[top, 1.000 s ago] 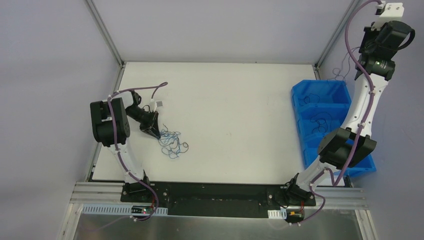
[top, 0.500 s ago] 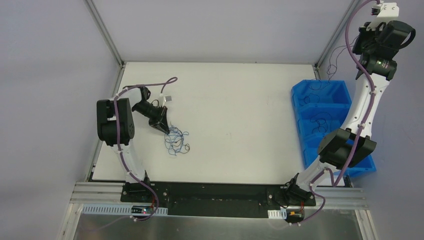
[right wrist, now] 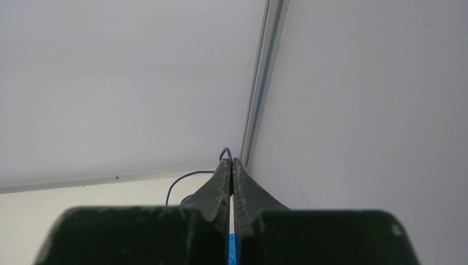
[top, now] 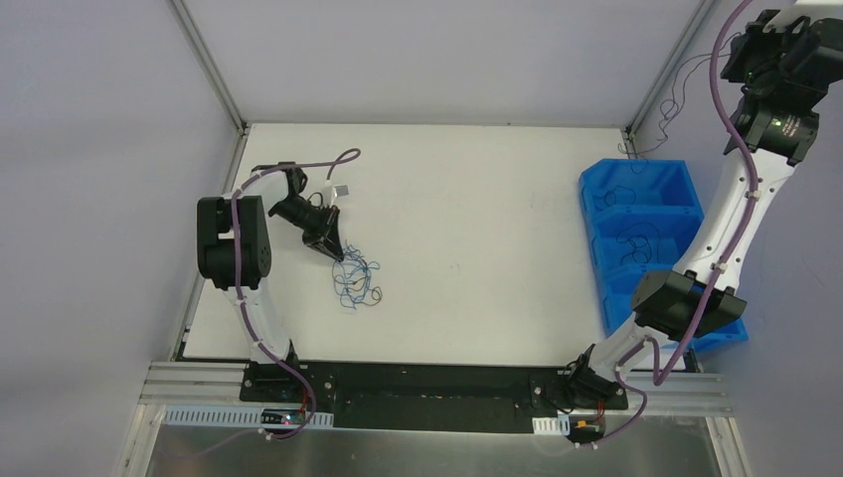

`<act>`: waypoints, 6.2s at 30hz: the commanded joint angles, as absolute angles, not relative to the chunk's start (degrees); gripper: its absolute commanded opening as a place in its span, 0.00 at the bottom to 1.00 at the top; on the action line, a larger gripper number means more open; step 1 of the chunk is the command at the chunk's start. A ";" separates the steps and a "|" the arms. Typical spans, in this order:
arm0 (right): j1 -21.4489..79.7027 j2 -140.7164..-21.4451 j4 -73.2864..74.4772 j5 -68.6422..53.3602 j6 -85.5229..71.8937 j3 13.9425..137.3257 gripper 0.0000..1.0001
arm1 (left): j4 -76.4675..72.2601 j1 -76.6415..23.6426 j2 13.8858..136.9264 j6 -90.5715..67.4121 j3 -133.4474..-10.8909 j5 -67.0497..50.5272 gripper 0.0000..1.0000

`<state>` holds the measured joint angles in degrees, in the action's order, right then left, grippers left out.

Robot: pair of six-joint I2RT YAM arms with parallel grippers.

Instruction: Untangle the cables

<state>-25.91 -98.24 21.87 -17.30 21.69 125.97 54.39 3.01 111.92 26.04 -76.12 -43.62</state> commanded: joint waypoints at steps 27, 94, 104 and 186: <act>-28.20 -103.99 16.04 -17.58 21.33 126.22 0.00 | 53.17 -2.79 108.98 21.08 -76.86 -45.78 0.00; 31.24 -98.76 27.01 -24.64 7.64 65.45 0.58 | -14.26 -20.50 113.64 -53.83 -56.87 -46.55 0.00; 33.44 -100.96 27.29 -25.50 10.28 61.37 0.30 | -10.51 -20.25 112.65 -48.94 -58.22 -46.77 0.00; -29.44 -72.36 42.97 -19.56 11.01 116.08 0.00 | 25.14 12.91 114.04 -19.45 -69.78 -47.38 0.00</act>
